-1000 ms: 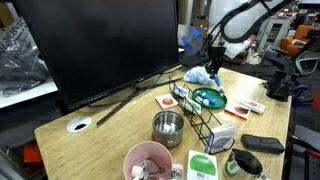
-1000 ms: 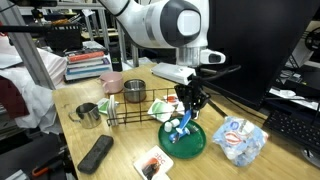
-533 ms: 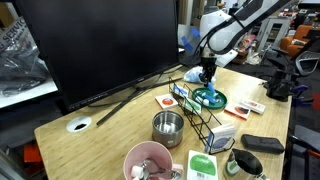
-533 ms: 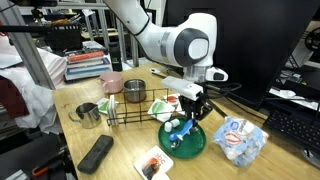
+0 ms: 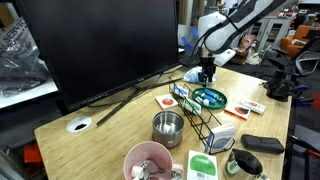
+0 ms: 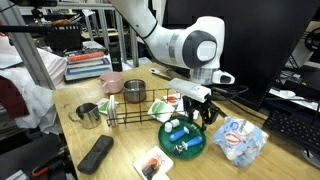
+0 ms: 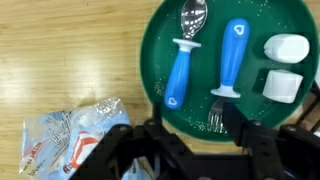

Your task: Place the blue spoon on the plate

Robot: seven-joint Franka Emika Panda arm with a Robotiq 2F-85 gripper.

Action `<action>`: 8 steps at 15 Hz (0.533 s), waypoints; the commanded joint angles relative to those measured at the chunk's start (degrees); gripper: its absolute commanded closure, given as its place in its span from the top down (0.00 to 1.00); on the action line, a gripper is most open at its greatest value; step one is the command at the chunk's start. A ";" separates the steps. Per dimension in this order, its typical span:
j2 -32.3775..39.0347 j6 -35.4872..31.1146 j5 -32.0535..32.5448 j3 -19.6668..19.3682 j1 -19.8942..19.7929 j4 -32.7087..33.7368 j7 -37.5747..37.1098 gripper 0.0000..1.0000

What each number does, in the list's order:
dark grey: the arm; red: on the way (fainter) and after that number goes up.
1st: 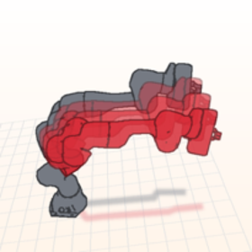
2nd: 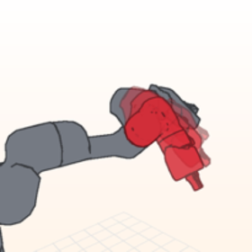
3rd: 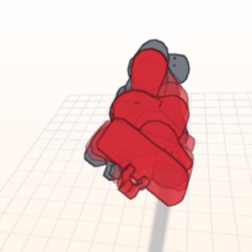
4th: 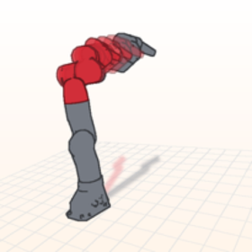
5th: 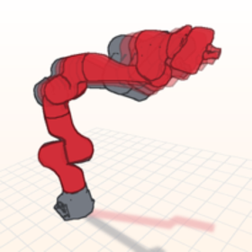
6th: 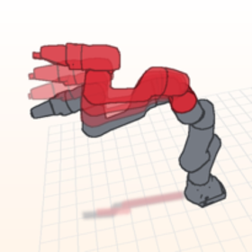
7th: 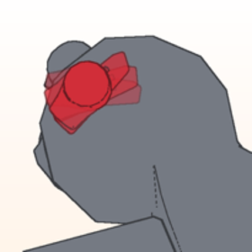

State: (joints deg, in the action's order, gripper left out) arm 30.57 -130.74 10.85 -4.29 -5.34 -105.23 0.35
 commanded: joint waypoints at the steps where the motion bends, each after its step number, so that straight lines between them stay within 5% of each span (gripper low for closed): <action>1: -1.24 0.82 -0.36 -0.49 0.26 0.57 1.24 0.95; 3: -3.19 0.74 1.21 -1.12 1.02 -0.48 0.51 1.00; 4: -1.13 0.07 0.05 -0.70 0.63 0.84 0.24 0.90; 5: -1.78 0.14 0.21 -0.76 0.71 0.77 0.23 0.98; 8: -2.29 0.22 0.29 -0.85 0.82 0.37 0.21 1.00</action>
State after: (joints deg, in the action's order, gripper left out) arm 28.26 -130.60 11.44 -4.72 -4.91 -104.95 0.37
